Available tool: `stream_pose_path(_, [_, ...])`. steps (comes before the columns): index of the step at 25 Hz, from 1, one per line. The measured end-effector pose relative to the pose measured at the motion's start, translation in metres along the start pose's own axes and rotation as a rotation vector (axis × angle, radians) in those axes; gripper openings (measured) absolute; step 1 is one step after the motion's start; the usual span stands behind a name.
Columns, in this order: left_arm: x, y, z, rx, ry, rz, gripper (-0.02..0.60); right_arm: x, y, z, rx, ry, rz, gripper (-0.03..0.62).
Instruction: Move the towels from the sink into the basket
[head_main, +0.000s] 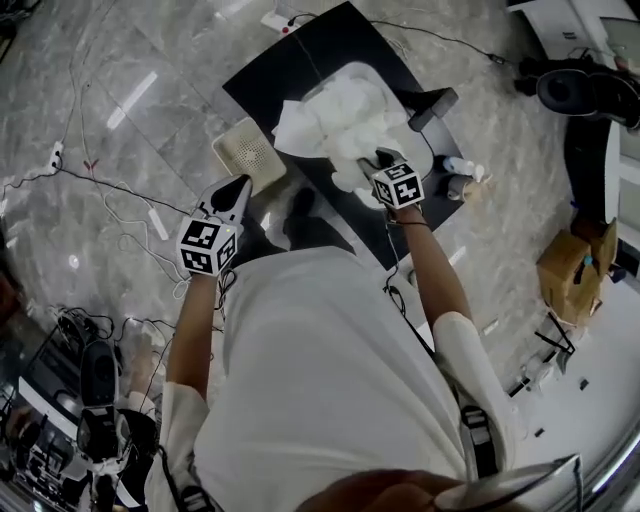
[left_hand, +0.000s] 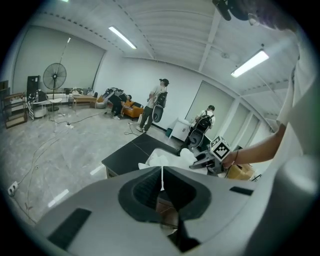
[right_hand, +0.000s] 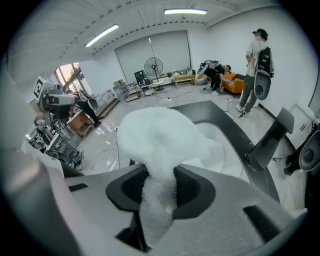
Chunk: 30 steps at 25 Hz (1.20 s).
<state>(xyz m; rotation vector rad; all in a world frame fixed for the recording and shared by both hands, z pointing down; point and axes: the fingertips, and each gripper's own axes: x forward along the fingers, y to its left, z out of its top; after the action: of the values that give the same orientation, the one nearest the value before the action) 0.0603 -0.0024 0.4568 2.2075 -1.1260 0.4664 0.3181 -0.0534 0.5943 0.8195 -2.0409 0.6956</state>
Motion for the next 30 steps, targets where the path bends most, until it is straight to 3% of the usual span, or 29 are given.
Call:
stream_pose_path(6, [-0.033,-0.002,0.013,0.049,-0.018,-0.026,0.012,-0.057,0.028,0.05,0.1,-0.198,-0.035,0.124])
stream_pose_path(13, [-0.076,0.013,0.028,-0.006,-0.1,0.0,0.012,-0.126,0.067,0.113,0.113,-0.41,-0.079,0.123])
stream_pose_path(20, [-0.112,0.02,0.054,0.038,-0.142,0.024,0.012,-0.188,0.117,0.187,0.013,-0.582,-0.051,0.123])
stream_pose_path(30, [-0.163,0.012,0.096,0.079,-0.286,0.056,0.012,-0.247,0.203,0.253,-0.126,-0.781,0.066,0.123])
